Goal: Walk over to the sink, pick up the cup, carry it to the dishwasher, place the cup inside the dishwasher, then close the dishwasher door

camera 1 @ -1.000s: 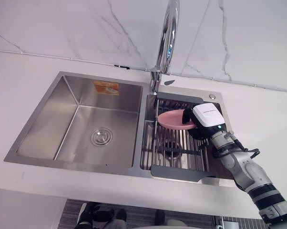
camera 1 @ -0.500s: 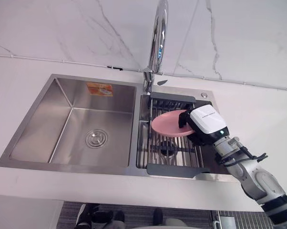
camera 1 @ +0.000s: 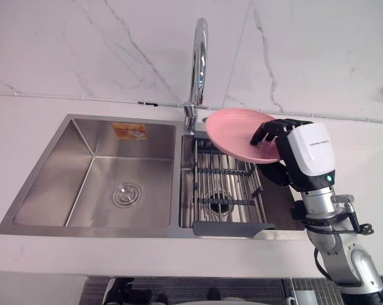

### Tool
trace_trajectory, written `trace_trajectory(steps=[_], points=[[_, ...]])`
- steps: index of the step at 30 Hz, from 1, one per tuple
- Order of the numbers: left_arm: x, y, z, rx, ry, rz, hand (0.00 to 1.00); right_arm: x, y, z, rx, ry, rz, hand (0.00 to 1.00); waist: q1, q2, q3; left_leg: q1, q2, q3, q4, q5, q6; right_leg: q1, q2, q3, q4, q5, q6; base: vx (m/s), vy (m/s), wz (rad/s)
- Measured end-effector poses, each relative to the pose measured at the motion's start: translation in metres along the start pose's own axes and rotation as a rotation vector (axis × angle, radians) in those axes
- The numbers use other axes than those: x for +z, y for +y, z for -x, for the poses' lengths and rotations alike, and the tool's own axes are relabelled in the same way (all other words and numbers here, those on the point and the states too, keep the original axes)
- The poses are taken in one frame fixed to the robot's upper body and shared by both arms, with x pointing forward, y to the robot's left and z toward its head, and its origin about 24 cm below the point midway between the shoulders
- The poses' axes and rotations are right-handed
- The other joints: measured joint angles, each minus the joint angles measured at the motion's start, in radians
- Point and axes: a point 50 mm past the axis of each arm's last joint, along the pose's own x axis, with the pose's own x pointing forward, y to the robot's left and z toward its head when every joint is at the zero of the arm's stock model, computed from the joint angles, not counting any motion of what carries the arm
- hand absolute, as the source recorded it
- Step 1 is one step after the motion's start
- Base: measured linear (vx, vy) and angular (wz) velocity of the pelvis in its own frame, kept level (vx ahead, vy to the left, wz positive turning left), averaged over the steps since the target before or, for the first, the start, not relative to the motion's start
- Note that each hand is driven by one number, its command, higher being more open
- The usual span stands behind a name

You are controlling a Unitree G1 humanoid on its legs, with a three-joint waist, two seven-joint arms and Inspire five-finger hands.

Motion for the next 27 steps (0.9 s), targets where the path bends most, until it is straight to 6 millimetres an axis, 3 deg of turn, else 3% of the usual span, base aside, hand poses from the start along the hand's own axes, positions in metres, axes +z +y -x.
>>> trace_trajectory(steps=[7, 15, 21, 27], points=[[-0.002, -0.004, 0.001, -0.010, 0.009, -0.014, 0.90, -0.013, -0.006, 0.018, -0.113, 0.214, -0.114, 0.30, -0.016, 0.020, -0.013, 0.005, 0.003, 0.009, -0.004, 0.000, 0.000, 0.000, 0.004, 0.007, -0.002, 0.000, -0.001, -0.01, -0.002, -0.02], [0.002, -0.008, -0.001, -0.027, 0.000, -0.036, 0.90, -0.018, -0.011, 0.034, -0.142, 0.310, -0.168, 0.30, -0.019, 0.038, -0.016, -0.020, 0.001, -0.023, 0.009, -0.003, -0.004, 0.002, -0.001, -0.025, -0.006, -0.001, -0.003, -0.01, -0.007, 0.12], [0.009, -0.014, -0.002, -0.025, -0.021, -0.020, 0.90, -0.019, -0.010, 0.033, -0.139, 0.307, -0.169, 0.30, -0.015, 0.073, 0.003, -0.107, 0.004, -0.019, 0.188, -0.099, -0.007, -0.020, 0.012, -0.005, 0.015, -0.004, -0.007, -0.03, -0.008, -0.08], [0.007, -0.013, -0.001, 0.012, -0.014, 0.041, 0.90, -0.029, 0.004, 0.038, -0.078, 0.362, -0.173, 0.30, -0.014, 0.075, 0.017, -0.138, 0.013, 0.076, 0.233, -0.122, -0.004, -0.108, 0.033, 0.098, 0.066, 0.005, -0.012, -0.02, 0.005, -0.50]])
